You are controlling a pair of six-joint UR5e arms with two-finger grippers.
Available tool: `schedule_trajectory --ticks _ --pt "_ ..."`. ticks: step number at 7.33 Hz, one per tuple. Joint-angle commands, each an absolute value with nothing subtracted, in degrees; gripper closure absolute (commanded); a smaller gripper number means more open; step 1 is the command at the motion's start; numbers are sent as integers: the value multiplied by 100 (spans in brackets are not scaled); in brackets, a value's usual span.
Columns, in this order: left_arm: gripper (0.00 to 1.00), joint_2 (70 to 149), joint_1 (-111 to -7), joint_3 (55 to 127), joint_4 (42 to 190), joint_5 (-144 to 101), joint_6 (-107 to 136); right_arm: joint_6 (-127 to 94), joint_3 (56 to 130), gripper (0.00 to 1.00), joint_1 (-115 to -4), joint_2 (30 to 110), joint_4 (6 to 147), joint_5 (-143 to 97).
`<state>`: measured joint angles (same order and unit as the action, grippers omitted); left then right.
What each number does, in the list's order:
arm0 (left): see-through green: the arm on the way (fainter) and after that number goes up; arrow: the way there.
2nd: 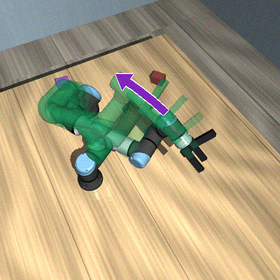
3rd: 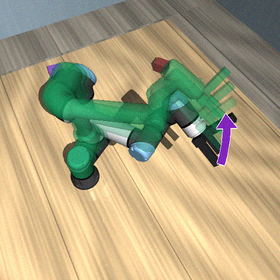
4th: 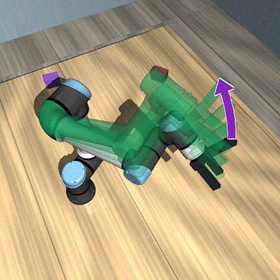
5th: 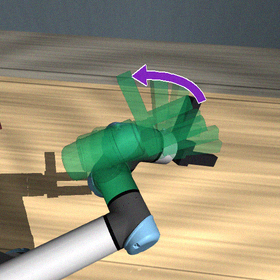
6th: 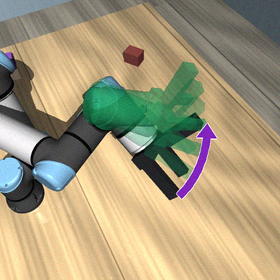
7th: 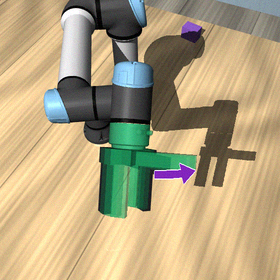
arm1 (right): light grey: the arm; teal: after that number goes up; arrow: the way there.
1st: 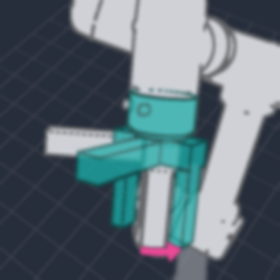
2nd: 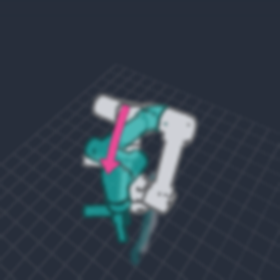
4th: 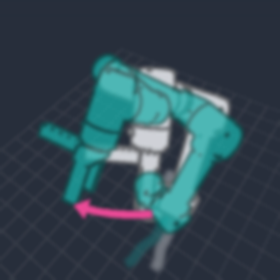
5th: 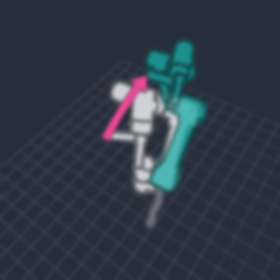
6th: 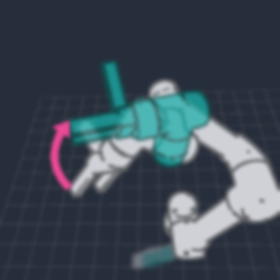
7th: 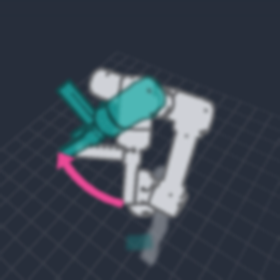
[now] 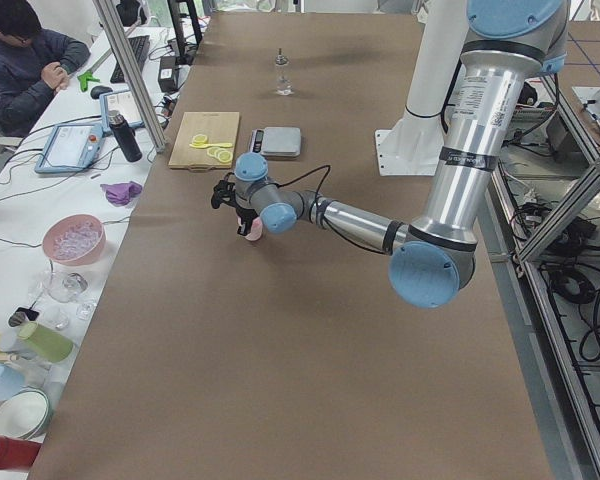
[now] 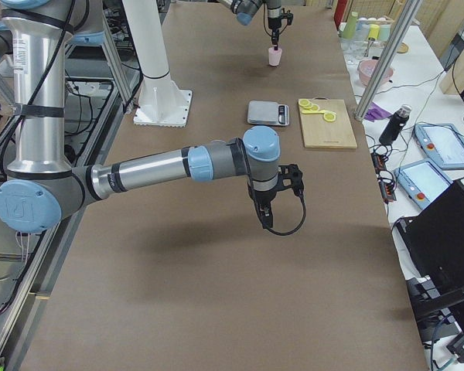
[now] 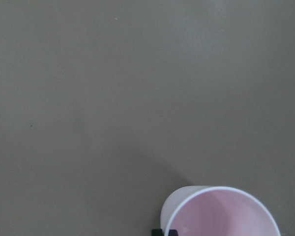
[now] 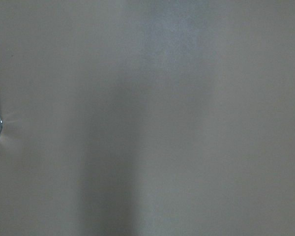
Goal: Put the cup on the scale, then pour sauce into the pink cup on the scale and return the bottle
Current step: 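Reach the left gripper to the pink cup and grasp it, then carry the pink cup with the left gripper onto the scale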
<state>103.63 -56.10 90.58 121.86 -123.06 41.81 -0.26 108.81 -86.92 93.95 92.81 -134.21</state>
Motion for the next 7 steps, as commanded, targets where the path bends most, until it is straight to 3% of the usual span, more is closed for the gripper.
schedule_trajectory --ticks 1,3,7 --pt "100 10545 -5599 9447 12120 -12331 4899 -26 10881 0 -8701 9396 9281 -13421" --pt "100 11063 -5119 9649 11893 -12139 6110 -26 10872 0 -8692 9396 9281 -13421" --pt "100 12881 -3818 9932 9522 -10937 7361 -26 10872 0 -8692 9413 9281 -13412"
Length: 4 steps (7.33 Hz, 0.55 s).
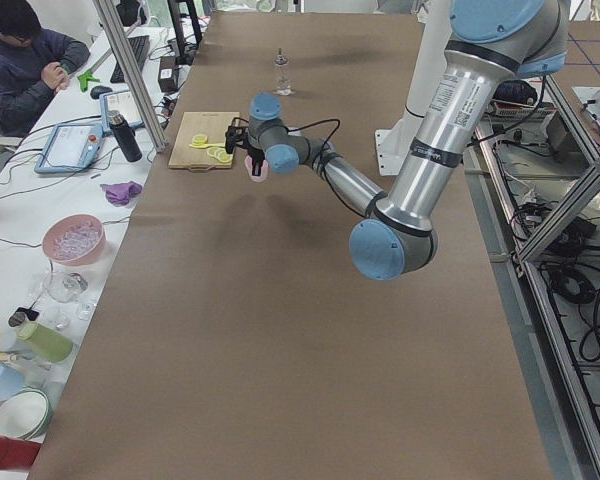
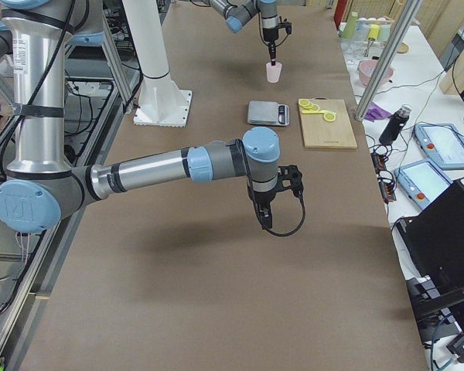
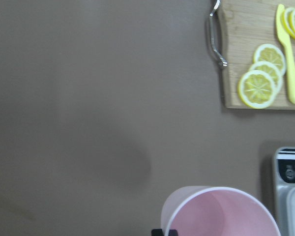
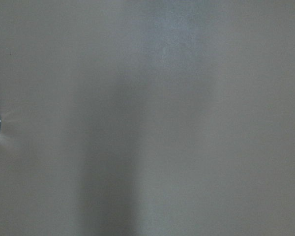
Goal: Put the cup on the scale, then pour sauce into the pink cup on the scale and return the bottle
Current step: 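Carry the pink cup with the left gripper onto the scale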
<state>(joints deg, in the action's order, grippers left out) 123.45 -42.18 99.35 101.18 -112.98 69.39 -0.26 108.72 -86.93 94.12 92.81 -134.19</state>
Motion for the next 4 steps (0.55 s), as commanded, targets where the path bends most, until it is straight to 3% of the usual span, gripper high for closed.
schedule_trajectory --ticks 1,4 --pt "100 13294 -3501 9792 9249 -10577 7548 -26 10872 0 -8692 9413 9281 -13421" --pt "100 14201 -3341 8889 9009 -10390 7770 -35 10872 0 -8692 9413 9281 -13421"
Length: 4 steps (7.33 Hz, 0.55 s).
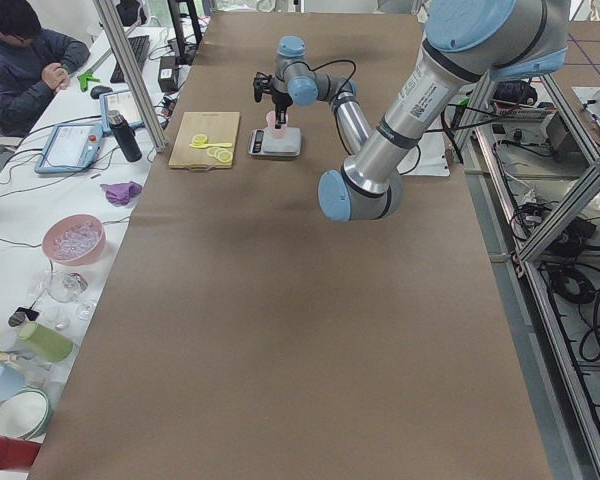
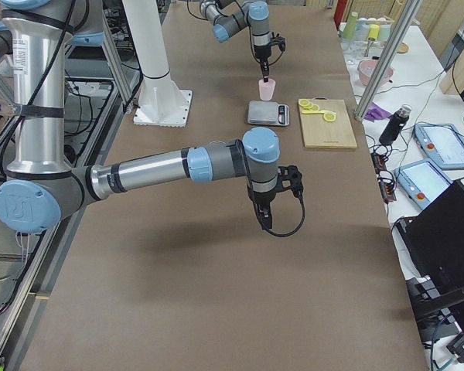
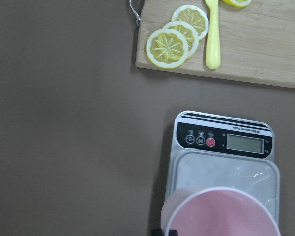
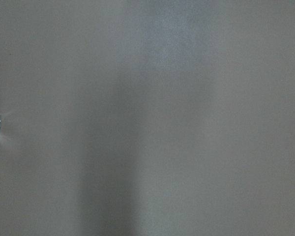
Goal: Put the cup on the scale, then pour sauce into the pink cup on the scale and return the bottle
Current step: 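Carry the pink cup with the left gripper onto the scale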
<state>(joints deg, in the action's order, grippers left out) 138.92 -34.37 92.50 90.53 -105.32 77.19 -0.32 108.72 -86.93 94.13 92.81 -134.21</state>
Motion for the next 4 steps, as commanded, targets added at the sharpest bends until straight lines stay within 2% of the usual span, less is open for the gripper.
schedule_trajectory --ticks 1,4 --pt "100 14281 -3235 8729 9035 -10267 7761 -35 10872 0 -8692 9413 9281 -13421" --pt "100 14265 -3156 8561 9044 -10231 7699 -35 10872 0 -8692 9422 9281 -13421"
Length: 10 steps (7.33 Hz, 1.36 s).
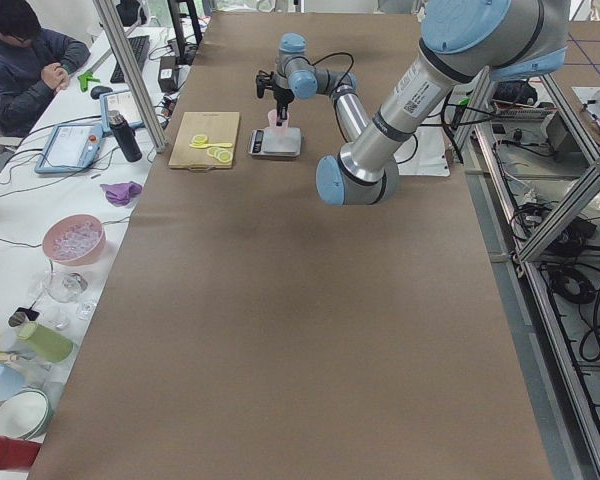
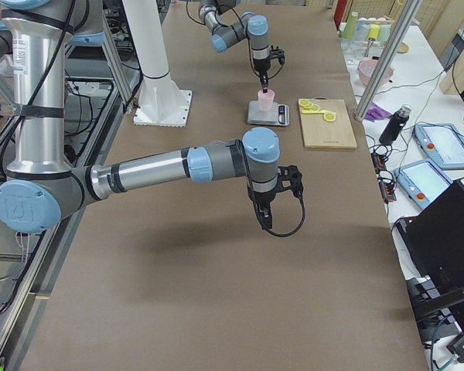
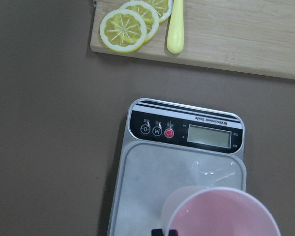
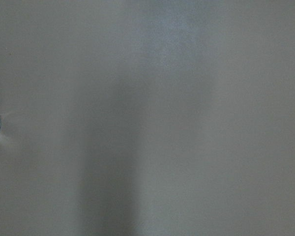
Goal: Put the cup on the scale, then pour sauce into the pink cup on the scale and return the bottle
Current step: 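Carry the pink cup with the left gripper onto the scale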
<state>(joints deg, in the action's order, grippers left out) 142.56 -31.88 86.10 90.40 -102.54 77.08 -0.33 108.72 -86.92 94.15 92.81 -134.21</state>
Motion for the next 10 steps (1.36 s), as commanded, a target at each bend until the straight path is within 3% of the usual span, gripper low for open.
schedule_trajectory --ticks 1,5,6,7,10 --pt "100 14265 -3138 8543 9061 -10230 7691 -35 10872 0 -8692 9431 9281 -13421" --pt "100 14282 -3138 8525 9097 -10239 7534 -26 10872 0 -8692 9431 9281 -13421" --pt "28 14274 -3138 8543 9097 -10239 7297 -35 10872 0 -8692 9431 9281 -13421" --pt "2 14256 -3138 8604 9088 -10248 6999 -35 10872 0 -8692 9431 9281 -13421" --pt "2 13882 -3723 9356 8808 -10937 6201 8 10924 0 -8658 9396 9255 -13421"
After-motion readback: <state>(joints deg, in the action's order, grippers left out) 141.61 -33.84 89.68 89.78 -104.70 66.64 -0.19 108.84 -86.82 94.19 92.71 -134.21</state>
